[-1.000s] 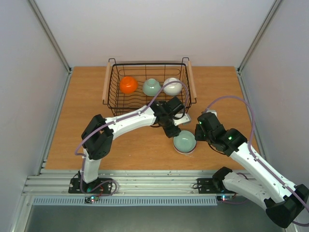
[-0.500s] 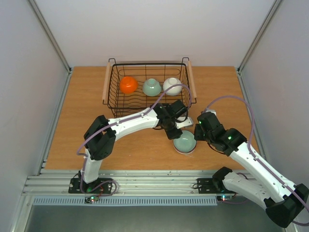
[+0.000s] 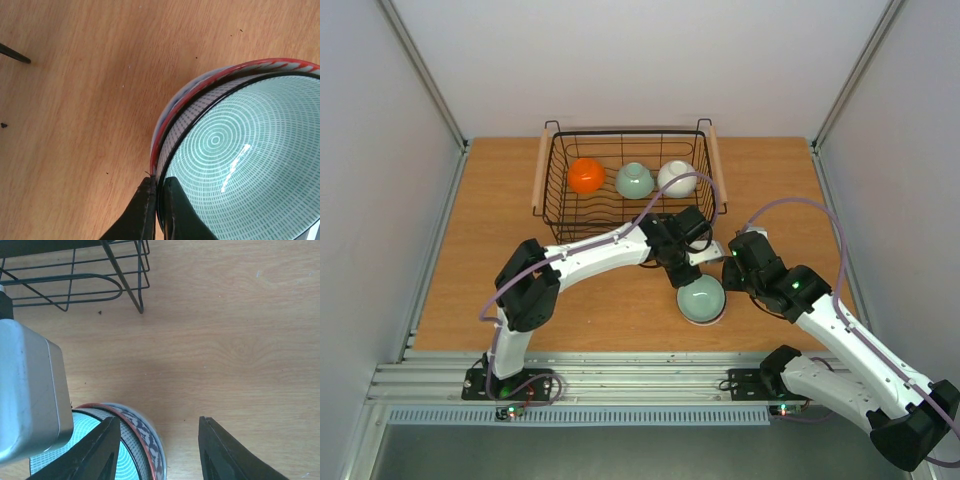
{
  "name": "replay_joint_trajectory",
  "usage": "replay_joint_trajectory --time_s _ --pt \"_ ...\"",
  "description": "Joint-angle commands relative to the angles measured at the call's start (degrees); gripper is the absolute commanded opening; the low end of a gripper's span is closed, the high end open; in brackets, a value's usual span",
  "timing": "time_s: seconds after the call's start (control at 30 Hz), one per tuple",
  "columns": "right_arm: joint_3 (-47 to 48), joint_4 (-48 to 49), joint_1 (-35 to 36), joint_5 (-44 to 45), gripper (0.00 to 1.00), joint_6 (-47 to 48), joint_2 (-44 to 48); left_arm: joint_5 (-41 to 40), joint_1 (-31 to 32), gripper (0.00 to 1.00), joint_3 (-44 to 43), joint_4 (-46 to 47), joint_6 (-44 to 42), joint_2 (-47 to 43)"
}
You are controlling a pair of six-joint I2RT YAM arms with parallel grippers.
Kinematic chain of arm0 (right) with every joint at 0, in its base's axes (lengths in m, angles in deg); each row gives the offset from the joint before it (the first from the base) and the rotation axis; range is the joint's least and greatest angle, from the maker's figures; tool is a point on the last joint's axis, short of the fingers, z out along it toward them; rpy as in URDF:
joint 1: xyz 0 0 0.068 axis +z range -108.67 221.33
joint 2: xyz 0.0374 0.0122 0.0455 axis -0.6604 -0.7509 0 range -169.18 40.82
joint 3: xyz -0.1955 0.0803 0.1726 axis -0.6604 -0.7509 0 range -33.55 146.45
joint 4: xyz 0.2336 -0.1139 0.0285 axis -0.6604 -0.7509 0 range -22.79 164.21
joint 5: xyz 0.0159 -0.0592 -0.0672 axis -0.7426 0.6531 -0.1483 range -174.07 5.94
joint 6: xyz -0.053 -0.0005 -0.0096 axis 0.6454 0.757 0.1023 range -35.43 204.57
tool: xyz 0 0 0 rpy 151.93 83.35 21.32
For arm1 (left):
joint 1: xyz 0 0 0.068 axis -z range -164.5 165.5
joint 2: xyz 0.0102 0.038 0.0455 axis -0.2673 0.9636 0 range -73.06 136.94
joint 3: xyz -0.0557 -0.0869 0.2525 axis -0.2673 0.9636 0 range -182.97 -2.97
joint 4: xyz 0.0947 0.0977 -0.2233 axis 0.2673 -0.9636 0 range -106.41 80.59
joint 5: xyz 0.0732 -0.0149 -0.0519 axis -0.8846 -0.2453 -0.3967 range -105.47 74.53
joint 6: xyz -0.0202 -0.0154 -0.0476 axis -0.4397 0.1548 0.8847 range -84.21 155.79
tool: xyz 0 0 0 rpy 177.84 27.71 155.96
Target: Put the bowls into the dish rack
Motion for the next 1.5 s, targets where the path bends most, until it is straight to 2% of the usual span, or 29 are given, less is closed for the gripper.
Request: replay_joint_trajectory --time_s 0.0,0.2,0.37,0.57,0.67,0.87,1.1,1.3,1.47 --pt "0.12 0.65 0.28 -0.18 0.45 0.56 0.20 -0.06 0.29 0.00 -0.70 -1.69 -0.84 -0.12" --pt "0.92 -0.04 0.30 -0.29 0.45 0.76 0.68 -0.40 0.29 0.01 -0.89 -1.02 -1.46 -4.87" --pt "1.99 -0.35 0.28 -2.48 0.48 1.30 1.79 2.98 -0.39 0.00 -1.83 -2.90 -2.64 -9.27" --pt "0.52 4.68 0.26 -10.83 0.69 2.79 9.32 10.93 -6.51 0.00 -2.95 -4.96 -2.40 -13.11" --pt "-0.65 8.20 0.28 -15.55 0.74 5.18 15.01 14.63 -10.13 0.00 -2.24 -4.42 -2.04 -14.51" --pt "-3.03 14.93 0.28 -27.05 0.85 4.82 22.37 27.01 -17.05 0.01 -0.21 -2.12 -0.08 -16.41" --pt "-5.63 24.11 0.29 -36.16 0.89 0.77 17.72 33.86 -18.37 0.00 1.05 -1.14 0.43 -17.64" --pt "-6.70 28.06 0.29 -36.03 0.91 1.16 13.64 37.14 -18.42 0.00 1.61 -1.45 -0.01 -19.02" --pt "-6.45 28.47 0.24 -36.39 0.91 0.80 12.97 35.20 -18.34 0.00 1.91 -1.52 -0.64 -19.99"
